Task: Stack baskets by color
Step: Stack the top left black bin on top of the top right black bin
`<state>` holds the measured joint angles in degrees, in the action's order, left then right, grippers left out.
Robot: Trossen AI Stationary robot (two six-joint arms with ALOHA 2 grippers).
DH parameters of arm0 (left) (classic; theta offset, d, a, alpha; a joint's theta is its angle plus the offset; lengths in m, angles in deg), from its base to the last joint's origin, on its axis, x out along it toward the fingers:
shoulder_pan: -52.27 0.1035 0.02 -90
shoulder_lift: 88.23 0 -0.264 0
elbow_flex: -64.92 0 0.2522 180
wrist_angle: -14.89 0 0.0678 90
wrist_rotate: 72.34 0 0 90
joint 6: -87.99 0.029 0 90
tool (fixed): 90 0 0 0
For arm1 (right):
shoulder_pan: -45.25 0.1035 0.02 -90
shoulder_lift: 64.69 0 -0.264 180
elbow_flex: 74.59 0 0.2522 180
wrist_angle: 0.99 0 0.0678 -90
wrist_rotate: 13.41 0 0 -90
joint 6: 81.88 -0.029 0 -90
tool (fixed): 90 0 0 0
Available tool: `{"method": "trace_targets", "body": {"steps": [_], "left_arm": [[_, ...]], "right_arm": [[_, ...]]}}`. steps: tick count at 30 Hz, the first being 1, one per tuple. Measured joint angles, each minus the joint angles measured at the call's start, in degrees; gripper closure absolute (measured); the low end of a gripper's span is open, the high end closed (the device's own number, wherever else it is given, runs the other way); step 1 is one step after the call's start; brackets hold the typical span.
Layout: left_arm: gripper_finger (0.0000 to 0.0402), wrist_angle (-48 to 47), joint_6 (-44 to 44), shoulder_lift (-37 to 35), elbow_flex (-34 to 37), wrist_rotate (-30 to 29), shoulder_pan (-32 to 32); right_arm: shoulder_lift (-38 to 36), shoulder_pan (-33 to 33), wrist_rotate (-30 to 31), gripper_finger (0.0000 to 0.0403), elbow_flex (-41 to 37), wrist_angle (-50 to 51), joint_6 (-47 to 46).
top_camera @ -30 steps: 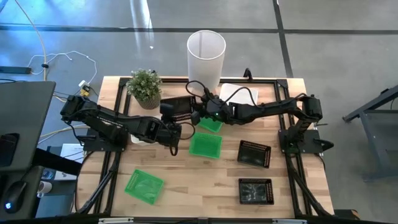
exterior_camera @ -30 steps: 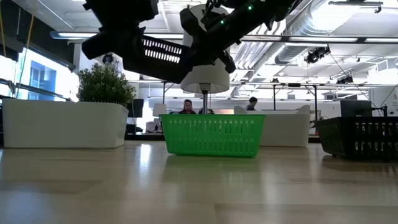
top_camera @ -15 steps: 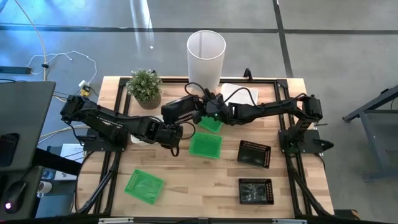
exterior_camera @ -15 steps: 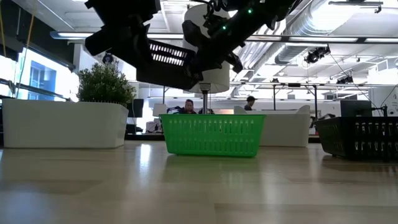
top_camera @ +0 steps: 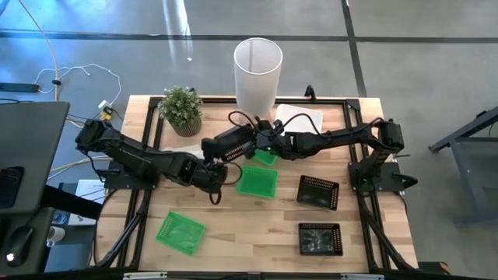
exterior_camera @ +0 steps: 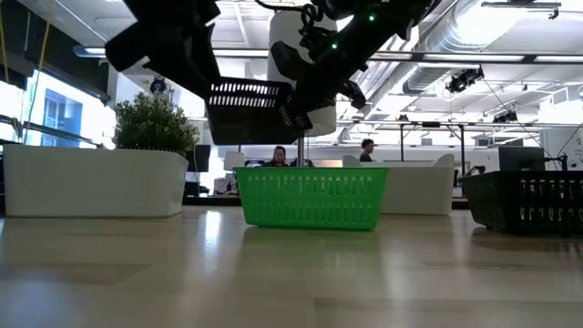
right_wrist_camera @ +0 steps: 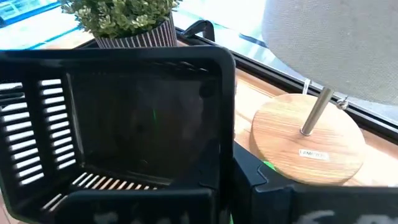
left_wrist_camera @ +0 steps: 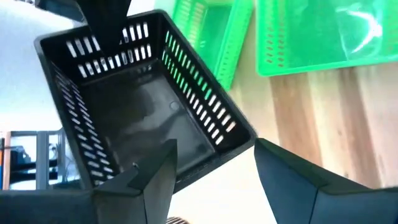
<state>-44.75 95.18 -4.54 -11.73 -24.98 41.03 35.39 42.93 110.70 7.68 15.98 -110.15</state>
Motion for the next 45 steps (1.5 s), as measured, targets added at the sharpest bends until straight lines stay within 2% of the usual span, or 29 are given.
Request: {"method": "trace_targets", "body": {"steps": [9, 16, 25, 35, 45], "left_arm": [[0.02, -1.8, -5.4, -0.8, 0.0, 0.6, -5.1], [0.02, -4.5, -10.8, -2.0, 0.0, 0.9, -7.6], [0.02, -6.1, -14.1, -2.5, 0.0, 3.6, -7.7], [0.02, -6.7, -14.7, -2.4, 0.0, 3.7, -7.5], [0.02, -6.8, -15.6, -2.4, 0.0, 3.7, -7.5]], "right_arm": [[-1.5, 3.8, 0.0, 0.0402, 0.0, 5.2, 0.1], [-5.4, 8.0, 1.9, 0.0403, 0.0, 14.2, -1.1], [-11.9, 12.8, 3.9, 0.0403, 0.0, 28.4, -4.9], [-17.9, 19.0, 10.6, 0.0403, 0.0, 45.6, -15.9], [-20.2, 25.1, 14.0, 0.0403, 0.0, 66.2, -37.9]]}}
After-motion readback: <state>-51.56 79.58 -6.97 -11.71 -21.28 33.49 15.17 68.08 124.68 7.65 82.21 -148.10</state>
